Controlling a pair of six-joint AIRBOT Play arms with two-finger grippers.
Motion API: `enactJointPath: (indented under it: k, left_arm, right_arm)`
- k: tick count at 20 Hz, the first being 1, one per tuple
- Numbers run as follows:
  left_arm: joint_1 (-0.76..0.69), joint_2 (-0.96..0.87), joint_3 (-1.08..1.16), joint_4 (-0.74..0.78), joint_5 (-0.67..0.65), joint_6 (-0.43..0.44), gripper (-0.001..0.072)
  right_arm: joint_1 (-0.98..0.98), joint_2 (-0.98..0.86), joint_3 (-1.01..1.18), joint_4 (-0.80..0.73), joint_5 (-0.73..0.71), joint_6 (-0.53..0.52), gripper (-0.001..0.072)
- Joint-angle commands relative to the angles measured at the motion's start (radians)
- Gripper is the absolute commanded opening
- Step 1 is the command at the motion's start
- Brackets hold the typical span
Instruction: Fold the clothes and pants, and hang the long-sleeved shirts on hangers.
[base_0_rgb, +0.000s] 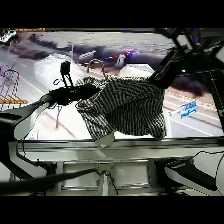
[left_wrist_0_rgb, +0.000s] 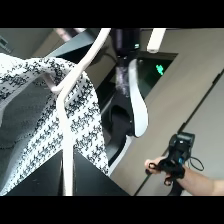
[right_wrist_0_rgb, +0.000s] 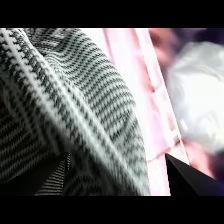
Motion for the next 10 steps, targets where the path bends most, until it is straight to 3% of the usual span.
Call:
enactJointPath:
  k: [1,6,7,8,10]
  left_arm:
    - [0.000,0.000,0.000,0.000,0.000,0.005,0.0021]
    - [0.002,-0.002,0.000,-0.031,-0.001,0.005,0.0022]
    - [0.002,-0.002,0.000,-0.039,-0.001,0.005,0.0022]
    - [0.002,-0.002,0.000,-0.047,-0.001,0.005,0.0022]
    - [0.002,-0.002,0.000,-0.052,0.000,0.004,0.0023]
  right_arm:
    - [-0.010,-0.050,-0.070,0.090,-0.106,-0.100,0.0666]
    - [0.001,-0.164,-0.070,0.198,-0.130,-0.102,0.0662]
    - [0.011,-0.183,-0.070,0.198,-0.130,-0.106,0.0625]
    - [0.022,-0.200,-0.070,0.198,-0.129,-0.108,0.0478]
    - [0.042,-0.210,-0.070,0.199,-0.114,-0.108,0.0023]
